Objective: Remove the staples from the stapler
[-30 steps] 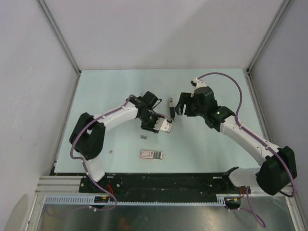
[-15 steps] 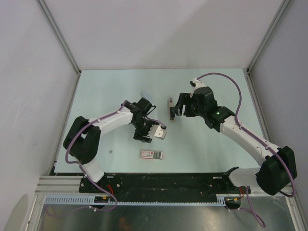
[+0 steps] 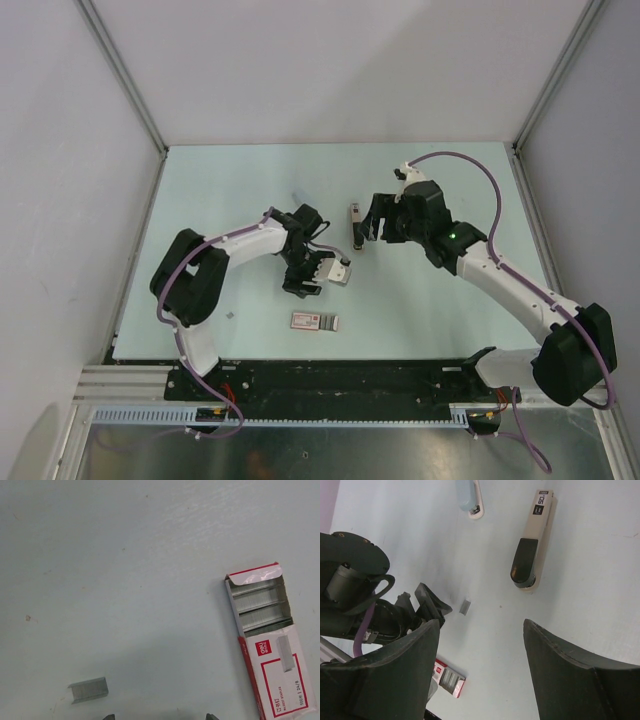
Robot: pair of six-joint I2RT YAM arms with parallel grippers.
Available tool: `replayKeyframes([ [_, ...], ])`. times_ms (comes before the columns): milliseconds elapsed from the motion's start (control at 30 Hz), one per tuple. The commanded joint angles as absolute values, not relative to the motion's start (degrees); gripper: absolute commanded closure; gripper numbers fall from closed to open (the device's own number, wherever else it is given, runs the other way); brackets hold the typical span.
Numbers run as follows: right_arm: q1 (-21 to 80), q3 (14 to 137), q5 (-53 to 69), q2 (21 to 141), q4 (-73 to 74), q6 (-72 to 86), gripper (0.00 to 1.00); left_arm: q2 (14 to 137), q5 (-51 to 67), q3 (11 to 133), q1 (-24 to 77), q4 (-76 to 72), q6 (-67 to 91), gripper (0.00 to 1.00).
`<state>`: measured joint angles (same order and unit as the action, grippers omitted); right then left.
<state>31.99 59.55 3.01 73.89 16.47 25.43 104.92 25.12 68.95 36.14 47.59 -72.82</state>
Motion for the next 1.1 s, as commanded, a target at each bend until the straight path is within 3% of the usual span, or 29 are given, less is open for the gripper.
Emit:
replayKeyframes([
  [0, 31.58, 58.9, 3.6, 72.43, 14.1, 25.11, 0.28, 105.21, 24.99, 70.26, 36.38, 48.43, -71.26, 0.27],
  [433, 31.47, 58.58, 3.48, 71.32, 14.49, 25.31, 0.29, 104.15, 21.51, 66.34, 36.29, 43.37, -66.17, 0.36],
  [1067, 31.45, 58.53, 3.12, 70.18, 15.23, 25.49, 0.3, 100.4, 18.17, 60.56, 35.64, 39.26, -65.18, 0.4],
])
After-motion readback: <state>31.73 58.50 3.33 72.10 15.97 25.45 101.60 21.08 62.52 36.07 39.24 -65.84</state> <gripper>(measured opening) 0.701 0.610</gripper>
